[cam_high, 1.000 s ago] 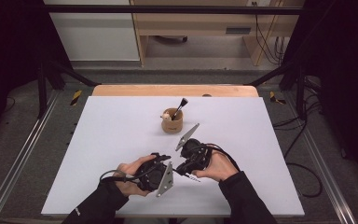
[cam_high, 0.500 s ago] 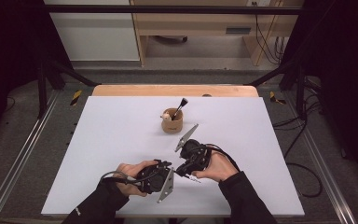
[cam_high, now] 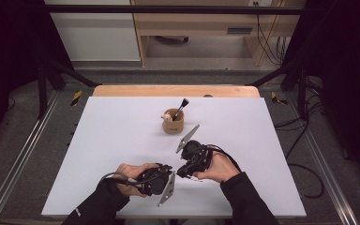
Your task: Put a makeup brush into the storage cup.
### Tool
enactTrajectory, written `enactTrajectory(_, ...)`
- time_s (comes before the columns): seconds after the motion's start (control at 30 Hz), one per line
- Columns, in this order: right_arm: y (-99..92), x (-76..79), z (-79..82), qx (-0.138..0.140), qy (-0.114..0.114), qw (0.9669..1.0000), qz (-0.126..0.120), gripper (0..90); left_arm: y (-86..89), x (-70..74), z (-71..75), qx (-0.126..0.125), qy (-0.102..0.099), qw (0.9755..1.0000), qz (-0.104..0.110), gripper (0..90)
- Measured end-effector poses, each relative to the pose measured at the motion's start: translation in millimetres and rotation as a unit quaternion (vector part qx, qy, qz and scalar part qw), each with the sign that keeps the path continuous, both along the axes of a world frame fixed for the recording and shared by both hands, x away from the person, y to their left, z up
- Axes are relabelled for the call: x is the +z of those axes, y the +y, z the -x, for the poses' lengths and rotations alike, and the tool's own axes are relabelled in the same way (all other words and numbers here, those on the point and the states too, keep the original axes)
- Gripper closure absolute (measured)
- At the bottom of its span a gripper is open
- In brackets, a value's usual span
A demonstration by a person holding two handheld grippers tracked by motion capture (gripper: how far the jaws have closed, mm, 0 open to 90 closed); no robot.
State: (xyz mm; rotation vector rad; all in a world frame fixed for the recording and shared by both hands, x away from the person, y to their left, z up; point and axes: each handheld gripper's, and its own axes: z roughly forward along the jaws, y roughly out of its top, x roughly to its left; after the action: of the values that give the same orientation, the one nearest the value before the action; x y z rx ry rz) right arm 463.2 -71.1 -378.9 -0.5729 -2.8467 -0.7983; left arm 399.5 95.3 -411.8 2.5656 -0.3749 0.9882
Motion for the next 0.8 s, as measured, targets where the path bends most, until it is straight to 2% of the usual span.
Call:
enactTrajectory(0.3, -0.5, 0.2, 0.6, 0.007, -0.002, 1.0000, -0.004, 85.4, -0.3, -0.4, 0.8, -0.005, 0.014, 0.9998, -0.013, 85.1)
enactTrajectory(0.37, 0.3, 0.3, 1.8, 0.002, 0.002, 1.0000, -0.004, 85.2, -0.1, -0.6, 0.6, -0.005, 0.014, 0.9998, -0.012, 85.1)
enactTrajectory(0.47, -0.1, 0.5, 1.5, -0.001, -0.006, 0.9999, -0.008, 84.5, 0.6, -0.1, -0.3, 0.001, 0.017, 0.9998, -0.010, 85.1)
enactTrajectory(0.57, -4.1, 2.8, -0.6, 0.000, -0.021, 0.9996, -0.016, 80.8, 2.6, 0.3, -2.1, 0.013, 0.020, 0.9997, -0.009, 85.1)
enactTrajectory(0.67, -10.5, 8.3, -0.5, -0.015, -0.041, 0.9986, -0.030, 76.3, 6.1, 0.0, -6.3, 0.029, 0.024, 0.9993, 0.002, 85.1)
enactTrajectory(0.7, -13.5, 10.3, -0.7, -0.021, -0.054, 0.9976, -0.037, 73.6, 7.4, 0.5, -7.9, 0.033, 0.029, 0.9990, 0.004, 85.0)
enactTrajectory(0.73, -16.4, 12.3, -0.9, -0.030, -0.063, 0.9964, -0.047, 72.1, 8.6, -0.5, -8.6, 0.039, 0.036, 0.9984, 0.018, 85.0)
enactTrajectory(0.77, -19.9, 14.6, -1.0, -0.041, -0.073, 0.9950, -0.055, 69.3, 10.0, 1.5, -9.9, 0.042, 0.035, 0.9985, 0.009, 85.0)
enactTrajectory(0.8, -23.3, 16.8, -0.7, -0.055, -0.081, 0.9929, -0.067, 67.4, 11.5, 1.9, -10.6, 0.046, 0.037, 0.9982, 0.012, 85.0)
